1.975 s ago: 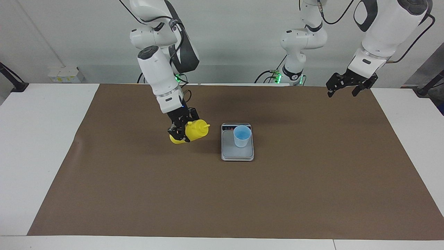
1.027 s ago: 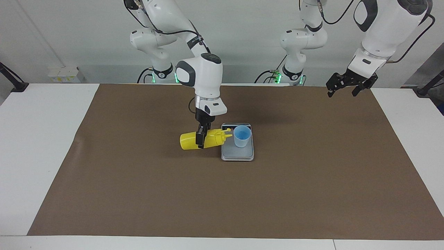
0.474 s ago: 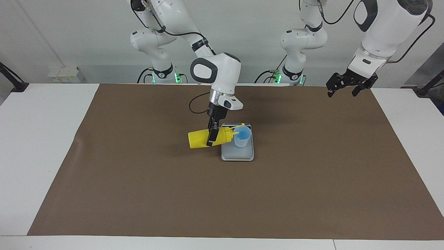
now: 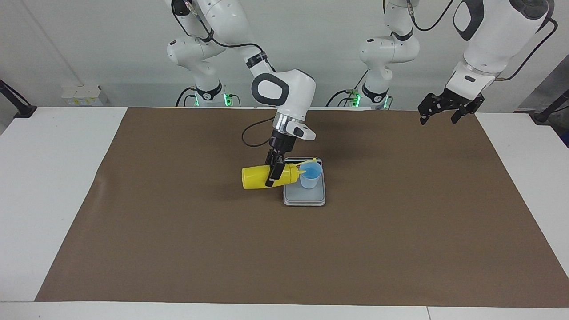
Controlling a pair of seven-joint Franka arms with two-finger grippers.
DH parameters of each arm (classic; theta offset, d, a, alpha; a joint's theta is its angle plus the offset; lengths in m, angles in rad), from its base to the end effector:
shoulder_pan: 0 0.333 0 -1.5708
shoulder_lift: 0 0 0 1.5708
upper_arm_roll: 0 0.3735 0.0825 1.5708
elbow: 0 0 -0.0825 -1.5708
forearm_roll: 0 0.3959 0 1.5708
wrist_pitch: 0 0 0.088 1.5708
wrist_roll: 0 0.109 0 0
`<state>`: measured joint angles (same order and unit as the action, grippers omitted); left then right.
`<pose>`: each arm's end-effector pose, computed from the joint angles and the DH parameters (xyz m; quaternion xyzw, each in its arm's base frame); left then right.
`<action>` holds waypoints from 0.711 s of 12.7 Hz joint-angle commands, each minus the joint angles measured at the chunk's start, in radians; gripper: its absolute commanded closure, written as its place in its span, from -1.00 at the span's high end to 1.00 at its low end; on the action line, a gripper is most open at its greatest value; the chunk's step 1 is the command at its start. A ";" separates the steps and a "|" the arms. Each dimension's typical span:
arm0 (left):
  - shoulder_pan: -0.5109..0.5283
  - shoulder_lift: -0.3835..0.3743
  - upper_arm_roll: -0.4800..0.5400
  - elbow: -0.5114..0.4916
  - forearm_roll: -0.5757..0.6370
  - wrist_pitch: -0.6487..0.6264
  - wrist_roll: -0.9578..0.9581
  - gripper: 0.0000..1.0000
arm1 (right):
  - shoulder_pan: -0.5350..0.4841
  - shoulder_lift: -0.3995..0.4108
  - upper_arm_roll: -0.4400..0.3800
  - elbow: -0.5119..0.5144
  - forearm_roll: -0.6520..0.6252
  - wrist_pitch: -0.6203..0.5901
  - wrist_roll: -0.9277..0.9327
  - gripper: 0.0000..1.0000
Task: Pour seasoning into cup on scale with both arms
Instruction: 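Tilt the yellow bottle nozzle-down over the blue cup with the right gripper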
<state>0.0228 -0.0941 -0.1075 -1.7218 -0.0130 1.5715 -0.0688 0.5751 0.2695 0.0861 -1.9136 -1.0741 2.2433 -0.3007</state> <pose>0.5266 -0.0492 0.6584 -0.9996 0.0074 0.0284 0.0007 0.5349 0.3771 0.4205 0.6250 0.6698 0.1004 0.3882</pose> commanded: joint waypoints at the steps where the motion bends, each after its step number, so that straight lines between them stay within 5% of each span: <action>1: 0.011 -0.026 -0.004 -0.027 0.005 -0.002 0.010 1.00 | 0.048 -0.001 0.003 -0.019 -0.107 -0.070 0.115 -0.96; 9: 0.011 -0.026 -0.003 -0.027 0.005 -0.002 0.012 1.00 | 0.075 -0.012 0.004 -0.050 -0.193 -0.128 0.153 -0.95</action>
<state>0.0228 -0.0941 -0.1075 -1.7218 -0.0130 1.5715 -0.0688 0.6462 0.2774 0.0866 -1.9449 -1.2225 2.1401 -0.1799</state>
